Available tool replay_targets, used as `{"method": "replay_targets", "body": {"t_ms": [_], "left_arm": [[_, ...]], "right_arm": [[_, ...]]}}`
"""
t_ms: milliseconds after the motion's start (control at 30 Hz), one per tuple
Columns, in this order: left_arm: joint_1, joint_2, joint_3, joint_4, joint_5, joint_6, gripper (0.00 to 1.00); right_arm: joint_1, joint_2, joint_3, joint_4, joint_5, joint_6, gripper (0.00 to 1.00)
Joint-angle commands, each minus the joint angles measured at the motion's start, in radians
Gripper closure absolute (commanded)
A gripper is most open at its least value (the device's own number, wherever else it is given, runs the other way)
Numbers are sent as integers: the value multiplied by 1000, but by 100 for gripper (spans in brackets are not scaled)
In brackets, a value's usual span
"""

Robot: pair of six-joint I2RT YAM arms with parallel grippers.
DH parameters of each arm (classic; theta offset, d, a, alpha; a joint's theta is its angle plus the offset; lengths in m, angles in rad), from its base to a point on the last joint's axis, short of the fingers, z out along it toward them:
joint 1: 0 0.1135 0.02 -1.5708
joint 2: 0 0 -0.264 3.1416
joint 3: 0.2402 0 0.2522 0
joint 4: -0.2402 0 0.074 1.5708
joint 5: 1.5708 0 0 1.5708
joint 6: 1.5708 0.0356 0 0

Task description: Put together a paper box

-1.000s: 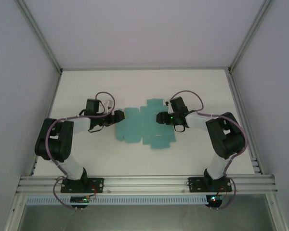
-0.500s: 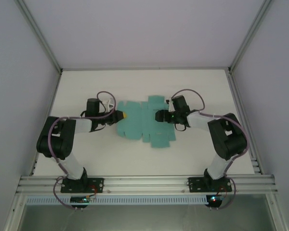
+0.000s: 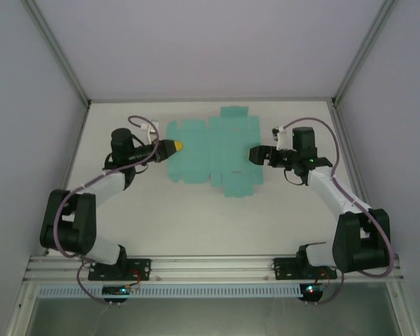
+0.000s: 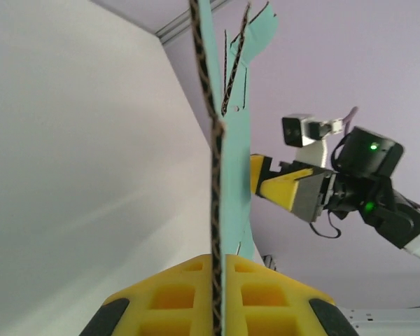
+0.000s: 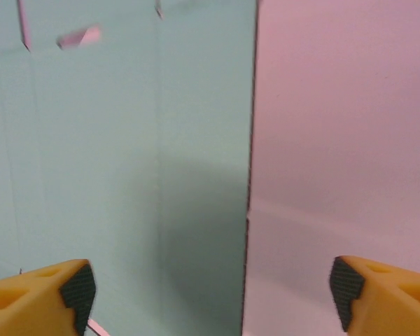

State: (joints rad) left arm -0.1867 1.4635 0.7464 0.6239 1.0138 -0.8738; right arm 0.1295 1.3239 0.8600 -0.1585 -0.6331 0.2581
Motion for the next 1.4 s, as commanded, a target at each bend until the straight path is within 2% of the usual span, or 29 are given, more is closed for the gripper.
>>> {"method": "replay_targets", "body": {"t_ms": [0, 400, 567, 600, 633, 667, 700, 800, 867, 933, 1033, 1100, 1300, 1367], "left_arm": [[7, -55, 27, -27, 13, -6, 100], [13, -141, 4, -101, -27, 41, 100], [18, -160, -17, -121, -38, 56, 100], [18, -161, -11, -165, -46, 77, 85], [18, -164, -1, -239, -68, 116, 55], [18, -169, 10, -346, -122, 172, 8], [17, -174, 17, -444, -196, 220, 0], [7, -182, 16, -648, -437, 329, 0], [7, -173, 26, -747, -546, 363, 0], [7, -166, 36, -798, -590, 382, 1], [4, -158, 44, -793, -567, 389, 0], [-4, -146, 54, -765, -519, 387, 0], [-47, -25, 154, -640, -305, 343, 0], [-69, 25, 202, -605, -264, 324, 0]], "right_arm": [[-13, -31, -34, -78, -117, -36, 19], [-19, -98, -55, -8, -166, -12, 74], [-16, -95, -45, 20, -185, -57, 96], [-14, -95, -47, 23, -181, -65, 100], [-11, -94, -47, 24, -168, -77, 100], [-3, -92, -50, 24, -144, -86, 100], [3, -87, -54, 22, -114, -91, 100], [49, -50, -47, -41, 6, -166, 100], [92, -1, -26, -99, 91, -244, 100], [132, 56, 7, -143, 162, -302, 100], [191, 154, 71, -189, 294, -377, 100], [234, 210, 108, -183, 427, -418, 100], [410, 352, 179, -63, 846, -660, 100], [459, 372, 184, -14, 928, -724, 100]]}}
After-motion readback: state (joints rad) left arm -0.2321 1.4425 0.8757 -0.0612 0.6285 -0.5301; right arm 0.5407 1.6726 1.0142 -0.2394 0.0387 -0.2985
